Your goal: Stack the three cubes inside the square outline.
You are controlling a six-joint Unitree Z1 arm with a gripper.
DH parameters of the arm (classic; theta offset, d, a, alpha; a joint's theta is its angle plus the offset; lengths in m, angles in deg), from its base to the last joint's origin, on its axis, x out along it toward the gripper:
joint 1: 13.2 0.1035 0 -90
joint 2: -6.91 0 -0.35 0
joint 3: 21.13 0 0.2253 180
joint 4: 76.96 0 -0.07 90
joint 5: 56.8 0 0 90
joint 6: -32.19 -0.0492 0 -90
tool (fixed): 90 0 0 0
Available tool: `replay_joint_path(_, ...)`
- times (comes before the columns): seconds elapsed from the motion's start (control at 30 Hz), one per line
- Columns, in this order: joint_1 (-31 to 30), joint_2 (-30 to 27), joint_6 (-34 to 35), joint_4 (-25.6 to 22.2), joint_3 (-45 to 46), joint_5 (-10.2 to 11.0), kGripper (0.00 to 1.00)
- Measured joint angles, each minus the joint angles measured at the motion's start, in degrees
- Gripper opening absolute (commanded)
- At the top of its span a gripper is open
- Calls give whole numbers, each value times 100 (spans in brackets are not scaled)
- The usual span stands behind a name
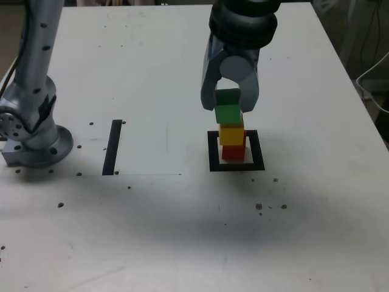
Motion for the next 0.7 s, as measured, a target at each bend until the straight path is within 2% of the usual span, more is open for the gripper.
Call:
replay_joint_path(0.1,0,0,4,1,2,6,34)
replay_joint_path(0.27,0,0,15,5,2,6,57)
replay_joint_path(0.47,0,0,15,43,3,5,80)
replay_joint_path(0.7,0,-1,-46,99,43,-31,96)
